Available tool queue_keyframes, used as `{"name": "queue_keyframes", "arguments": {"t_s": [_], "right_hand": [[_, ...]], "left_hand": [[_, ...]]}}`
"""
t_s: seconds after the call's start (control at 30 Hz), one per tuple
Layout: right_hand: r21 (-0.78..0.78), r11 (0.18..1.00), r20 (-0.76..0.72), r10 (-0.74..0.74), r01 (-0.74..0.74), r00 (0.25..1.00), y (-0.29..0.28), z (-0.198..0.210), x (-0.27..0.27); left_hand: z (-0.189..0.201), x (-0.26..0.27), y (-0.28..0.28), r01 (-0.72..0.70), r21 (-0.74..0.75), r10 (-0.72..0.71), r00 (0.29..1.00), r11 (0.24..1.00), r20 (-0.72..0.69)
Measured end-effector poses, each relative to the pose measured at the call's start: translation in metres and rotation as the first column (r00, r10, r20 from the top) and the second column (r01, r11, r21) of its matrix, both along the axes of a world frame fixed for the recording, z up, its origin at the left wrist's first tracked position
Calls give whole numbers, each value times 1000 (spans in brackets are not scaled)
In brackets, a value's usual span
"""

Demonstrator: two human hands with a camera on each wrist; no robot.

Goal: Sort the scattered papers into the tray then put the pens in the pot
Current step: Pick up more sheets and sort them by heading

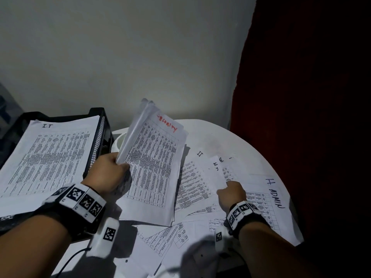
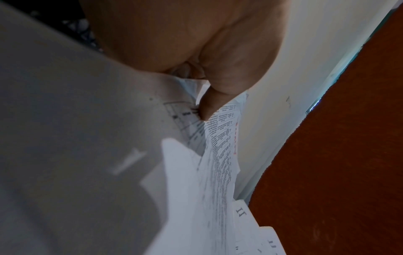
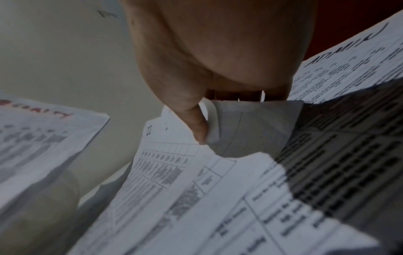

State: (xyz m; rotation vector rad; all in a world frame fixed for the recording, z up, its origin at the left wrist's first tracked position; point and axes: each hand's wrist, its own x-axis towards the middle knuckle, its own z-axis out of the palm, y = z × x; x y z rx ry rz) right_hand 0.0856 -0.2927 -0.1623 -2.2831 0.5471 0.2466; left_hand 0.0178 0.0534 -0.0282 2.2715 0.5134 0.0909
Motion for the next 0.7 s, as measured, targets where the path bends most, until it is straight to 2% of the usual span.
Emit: {"name": "queue_keyframes", "arguments": {"t_s": [0.1,0.23,0.37,0.5,0.6,0.7], "right_hand": [[101,995,82,-33,25,996,-1,7,-3],[156,988,180,-44,16,983,-5,38,-6],[144,988,236,19,-55,972,-13,95,-7],[86,987,257,107,-133,961,-30,159,-5],[39,985,254,153,-168,955,-44,195,-13],[-16,968,190,247,-249,950,-55,209,-26]], "left_hand": [[3,1,1,7,-1,-7,1000,1000,6],[11,3,1,12,5,-12,999,1000,48],[22,3,4,-41,76,28,986,996,164],[38,3,12,-45,142,6,965,989,262],[43,3,23,-23,110,-6,967,994,256],[41,-1,25,89,6,-89,976,996,200]]}}
